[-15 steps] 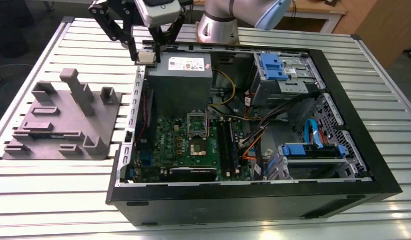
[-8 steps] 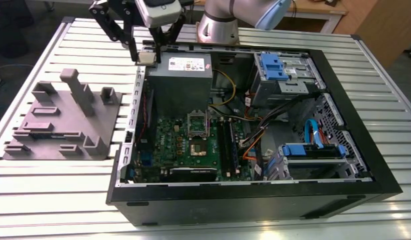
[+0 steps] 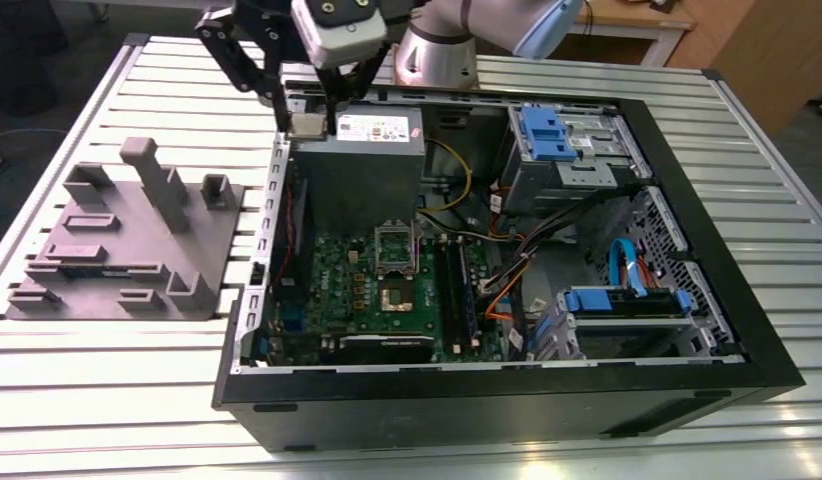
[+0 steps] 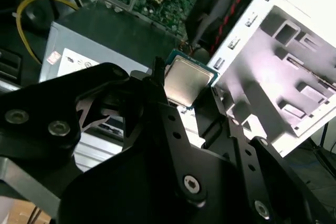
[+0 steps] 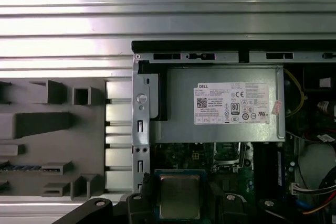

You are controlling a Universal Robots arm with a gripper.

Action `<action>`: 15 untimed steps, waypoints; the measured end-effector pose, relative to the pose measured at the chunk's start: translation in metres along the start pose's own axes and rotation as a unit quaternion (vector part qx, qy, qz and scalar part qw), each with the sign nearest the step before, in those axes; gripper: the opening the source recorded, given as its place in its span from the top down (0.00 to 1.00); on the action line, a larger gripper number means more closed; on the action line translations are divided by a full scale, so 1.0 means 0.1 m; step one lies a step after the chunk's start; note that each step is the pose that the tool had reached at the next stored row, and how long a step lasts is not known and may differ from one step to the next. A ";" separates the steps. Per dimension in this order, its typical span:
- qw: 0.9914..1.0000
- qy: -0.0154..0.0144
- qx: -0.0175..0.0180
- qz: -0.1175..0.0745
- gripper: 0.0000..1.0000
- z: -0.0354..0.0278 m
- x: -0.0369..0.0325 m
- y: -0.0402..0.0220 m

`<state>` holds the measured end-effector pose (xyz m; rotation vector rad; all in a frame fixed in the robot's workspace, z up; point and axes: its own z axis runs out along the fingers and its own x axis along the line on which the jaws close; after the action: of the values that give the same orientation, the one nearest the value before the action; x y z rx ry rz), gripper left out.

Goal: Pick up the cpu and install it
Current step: 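Pick up the cpu and move it towards the insertion slot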

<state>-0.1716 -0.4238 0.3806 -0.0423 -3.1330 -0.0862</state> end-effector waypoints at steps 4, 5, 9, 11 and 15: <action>1.000 0.002 0.000 0.000 0.53 0.009 -0.180 0.004; 1.000 0.002 0.000 0.000 0.53 0.012 -0.228 0.005; 1.000 0.002 0.000 0.000 0.53 0.024 -0.399 0.005; 1.000 0.002 0.000 0.000 0.53 0.032 -0.462 -0.004; 1.000 0.002 0.000 0.000 0.53 0.049 -0.490 -0.057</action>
<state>-0.1228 -0.4305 0.3750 -0.0424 -3.1281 -0.0862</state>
